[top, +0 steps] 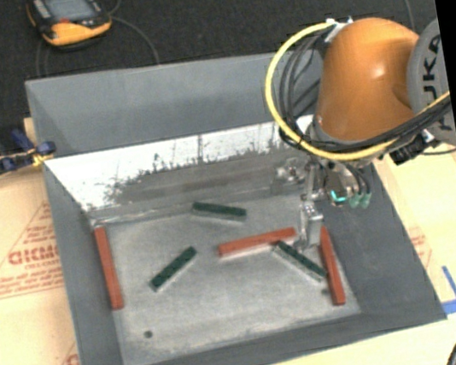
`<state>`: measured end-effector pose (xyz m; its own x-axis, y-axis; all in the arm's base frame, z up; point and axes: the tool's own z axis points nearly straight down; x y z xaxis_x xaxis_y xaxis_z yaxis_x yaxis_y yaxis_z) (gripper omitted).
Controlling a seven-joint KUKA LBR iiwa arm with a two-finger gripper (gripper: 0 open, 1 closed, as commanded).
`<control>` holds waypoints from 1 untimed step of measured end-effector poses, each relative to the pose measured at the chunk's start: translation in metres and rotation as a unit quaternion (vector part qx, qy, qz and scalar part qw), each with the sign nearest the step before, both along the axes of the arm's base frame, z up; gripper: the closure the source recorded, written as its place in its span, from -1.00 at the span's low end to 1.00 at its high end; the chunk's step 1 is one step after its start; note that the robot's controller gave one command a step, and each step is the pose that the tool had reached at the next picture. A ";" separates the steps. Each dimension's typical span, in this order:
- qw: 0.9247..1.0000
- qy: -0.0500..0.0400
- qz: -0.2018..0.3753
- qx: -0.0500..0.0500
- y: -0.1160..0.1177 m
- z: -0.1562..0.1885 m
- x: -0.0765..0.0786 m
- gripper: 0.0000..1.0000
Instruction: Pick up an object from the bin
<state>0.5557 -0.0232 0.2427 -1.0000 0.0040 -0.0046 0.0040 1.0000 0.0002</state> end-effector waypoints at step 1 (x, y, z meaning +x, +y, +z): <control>1.000 -0.003 0.008 -0.001 0.000 -0.005 0.003 -1.00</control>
Offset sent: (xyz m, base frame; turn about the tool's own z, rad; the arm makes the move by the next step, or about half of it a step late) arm 0.0964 -0.0072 0.0040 -0.2957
